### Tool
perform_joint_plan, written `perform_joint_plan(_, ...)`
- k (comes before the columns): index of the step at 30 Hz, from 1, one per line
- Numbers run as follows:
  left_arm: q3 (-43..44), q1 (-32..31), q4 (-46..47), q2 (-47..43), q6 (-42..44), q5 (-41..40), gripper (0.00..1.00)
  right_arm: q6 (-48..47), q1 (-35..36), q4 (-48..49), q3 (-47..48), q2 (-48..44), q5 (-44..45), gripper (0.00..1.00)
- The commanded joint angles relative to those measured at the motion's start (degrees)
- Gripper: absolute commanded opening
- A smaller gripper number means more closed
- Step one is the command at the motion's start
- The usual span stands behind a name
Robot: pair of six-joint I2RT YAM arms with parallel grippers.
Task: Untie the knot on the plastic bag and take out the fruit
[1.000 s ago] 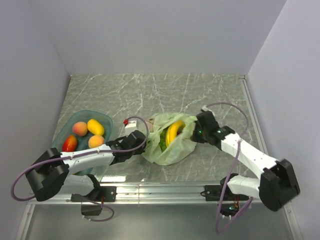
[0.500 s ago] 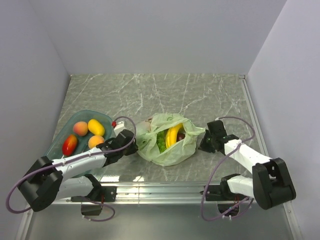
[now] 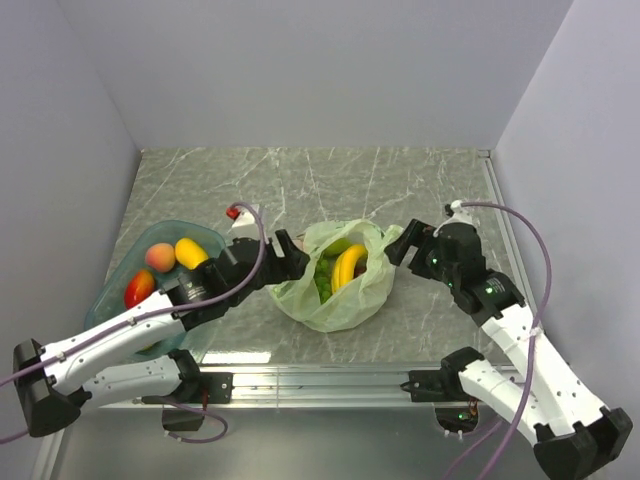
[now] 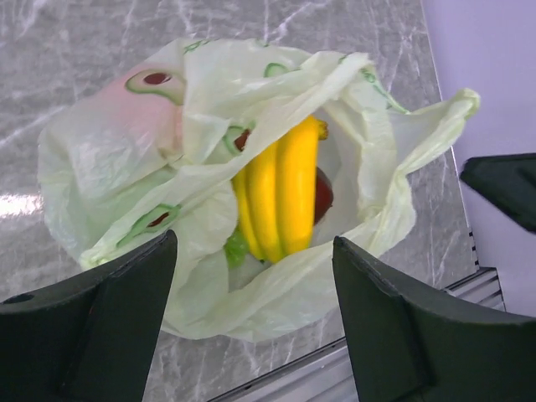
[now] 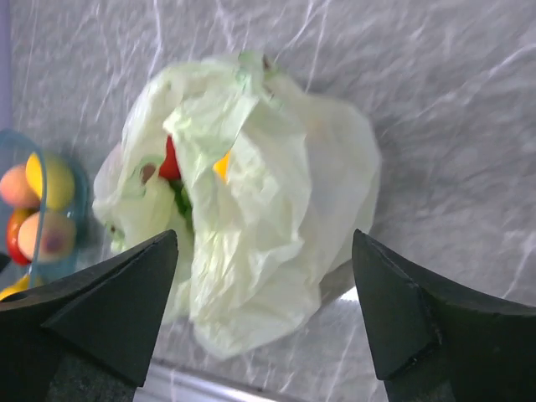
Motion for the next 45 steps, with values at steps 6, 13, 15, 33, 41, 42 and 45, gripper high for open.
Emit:
perform_joint_plan(6, 8.12, -2.73, 0.51, 9.16, 3.5, -0.89, 0.79, 8.15, 10.69, -0.77, 4.26, 9.16, 7.39, 0.9)
perform_joint_plan(13, 13.74, -4.05, 2.98, 19.8, 6.67, 1.41, 0.79, 9.83, 10.17, 5.56, -4.88, 12.25, 10.65, 0.34)
perform_joint_plan(15, 16.11, -4.23, 3.51, 21.99, 7.46, 3.51, 0.79, 10.18, 9.73, 8.45, -9.52, 11.81, 9.86, 0.13)
perform_joint_plan(33, 27.46, -5.81, 1.83, 47.23, 13.18, -0.7, 0.74, 8.51, 7.18, 14.62, -14.82, 11.37, 6.52, 0.0)
perform_joint_plan(41, 27.65, -5.72, 1.31, 49.7, 13.35, -4.49, 0.19, 7.37, 7.18, 14.88, -13.42, 12.34, 6.61, 0.0)
perform_joint_plan(42, 27.03, -5.81, 1.31, 49.08, 13.87, -4.05, 0.07, 7.11, 7.18, 14.7, -13.16, 12.51, 7.13, 0.0)
perform_joint_plan(45, 23.34, -5.81, 2.45, 42.86, 15.28, -1.85, 0.01, 5.88, 7.0, 13.56, -11.31, 12.95, 9.07, 0.0)
